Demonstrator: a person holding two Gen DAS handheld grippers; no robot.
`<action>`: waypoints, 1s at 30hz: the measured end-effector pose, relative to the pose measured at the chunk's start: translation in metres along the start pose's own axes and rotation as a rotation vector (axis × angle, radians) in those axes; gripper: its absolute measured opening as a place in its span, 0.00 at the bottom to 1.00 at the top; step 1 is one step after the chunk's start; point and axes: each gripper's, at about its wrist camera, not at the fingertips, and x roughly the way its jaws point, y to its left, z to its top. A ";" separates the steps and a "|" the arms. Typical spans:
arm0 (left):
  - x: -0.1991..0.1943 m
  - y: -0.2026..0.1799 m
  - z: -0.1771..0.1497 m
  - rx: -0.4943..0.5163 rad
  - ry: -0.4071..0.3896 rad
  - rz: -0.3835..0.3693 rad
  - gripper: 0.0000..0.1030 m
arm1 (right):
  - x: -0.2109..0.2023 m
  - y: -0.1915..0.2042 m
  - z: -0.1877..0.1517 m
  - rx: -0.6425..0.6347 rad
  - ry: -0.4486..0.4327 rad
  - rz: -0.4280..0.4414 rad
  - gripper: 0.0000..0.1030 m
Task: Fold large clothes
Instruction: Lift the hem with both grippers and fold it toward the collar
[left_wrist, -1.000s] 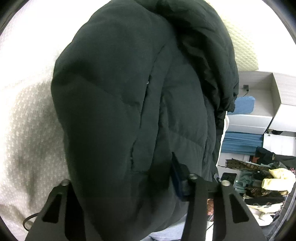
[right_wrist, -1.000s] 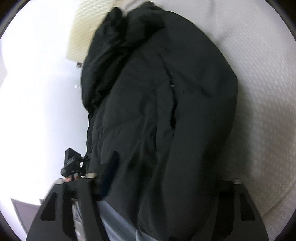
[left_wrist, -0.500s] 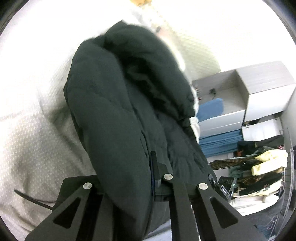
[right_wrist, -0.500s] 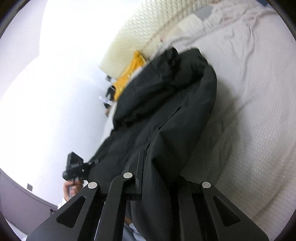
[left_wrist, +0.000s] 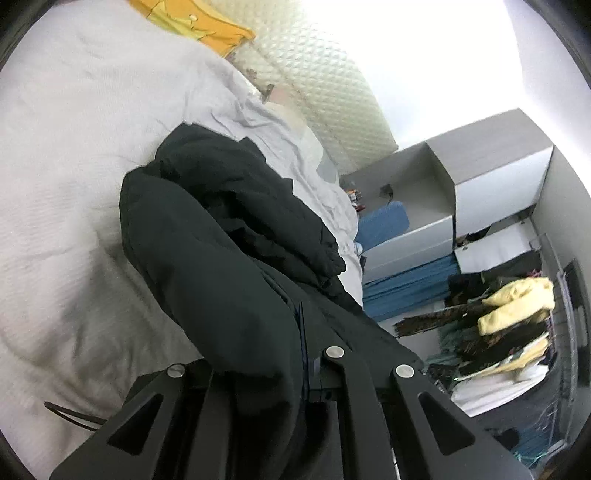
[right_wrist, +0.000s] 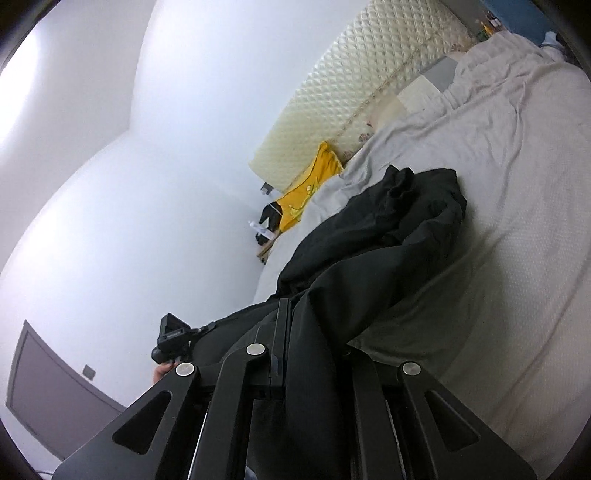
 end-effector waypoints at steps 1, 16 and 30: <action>-0.008 -0.006 -0.006 0.010 0.005 0.005 0.05 | -0.006 0.007 -0.004 -0.001 0.002 0.001 0.05; -0.074 -0.034 -0.081 -0.022 0.046 0.043 0.06 | -0.068 0.044 -0.058 0.057 -0.039 -0.027 0.06; 0.016 -0.012 0.056 -0.164 0.051 0.200 0.08 | 0.018 -0.009 0.069 0.202 -0.098 -0.086 0.07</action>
